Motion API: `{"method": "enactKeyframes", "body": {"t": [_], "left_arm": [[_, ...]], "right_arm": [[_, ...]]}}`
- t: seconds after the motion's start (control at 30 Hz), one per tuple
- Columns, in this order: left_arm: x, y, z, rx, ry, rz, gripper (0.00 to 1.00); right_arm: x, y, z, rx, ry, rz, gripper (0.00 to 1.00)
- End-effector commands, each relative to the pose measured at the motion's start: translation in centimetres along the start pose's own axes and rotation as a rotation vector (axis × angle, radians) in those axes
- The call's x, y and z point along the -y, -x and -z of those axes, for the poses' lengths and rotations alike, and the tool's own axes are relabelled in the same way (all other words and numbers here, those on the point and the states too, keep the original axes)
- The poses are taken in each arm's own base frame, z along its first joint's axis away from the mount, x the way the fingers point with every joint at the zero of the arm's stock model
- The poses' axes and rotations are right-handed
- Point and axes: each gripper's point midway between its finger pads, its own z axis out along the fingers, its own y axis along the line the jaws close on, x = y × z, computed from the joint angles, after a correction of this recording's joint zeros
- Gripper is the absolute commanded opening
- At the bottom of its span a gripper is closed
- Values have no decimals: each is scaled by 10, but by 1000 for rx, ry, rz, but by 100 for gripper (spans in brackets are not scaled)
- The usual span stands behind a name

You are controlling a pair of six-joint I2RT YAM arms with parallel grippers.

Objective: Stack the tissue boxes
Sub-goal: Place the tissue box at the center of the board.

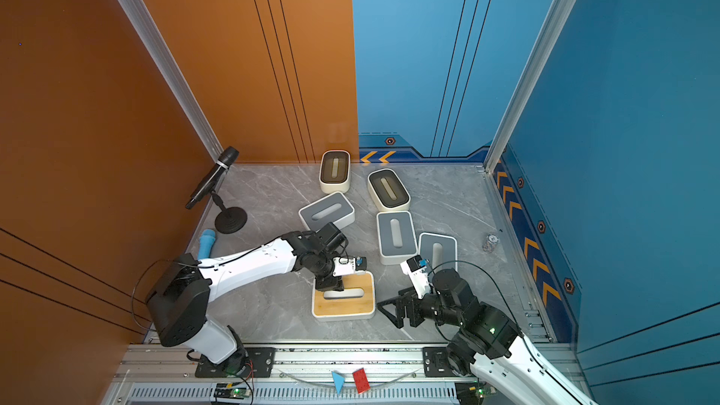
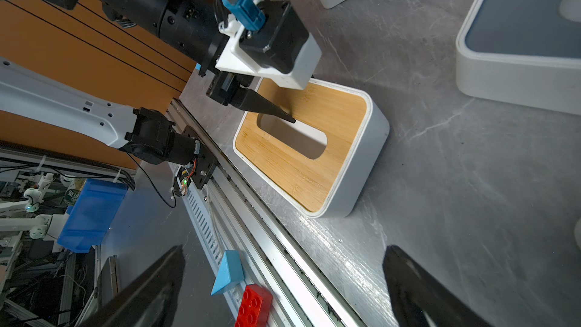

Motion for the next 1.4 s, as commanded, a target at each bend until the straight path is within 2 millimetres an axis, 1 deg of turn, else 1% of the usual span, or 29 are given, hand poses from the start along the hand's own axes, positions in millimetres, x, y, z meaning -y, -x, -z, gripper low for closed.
{"method": "enactKeyframes", "body": {"t": [0.0,0.5,0.63,0.97,1.1,1.23,1.37], "left_arm": [[12,8,-6,30,-56,-20,45],[19,8,-15,7,-83,-43,48],[25,10,-15,12,-108,-49,48],[24,9,-21,-15,-115,-53,51],[26,9,-23,-19,-130,-50,54],[27,9,-24,-28,-139,-48,61],[25,11,-23,-29,-131,-55,64]], "right_arm": [[0,-1,-2,-4,3,14,100],[-1,-2,-2,-6,10,17,100],[-1,-2,-2,-7,12,18,100],[-2,-1,-2,-4,18,19,100],[-1,-3,-3,-13,19,17,100],[-2,-2,-2,-9,21,19,100],[-2,-2,-2,-3,23,19,100]]}}
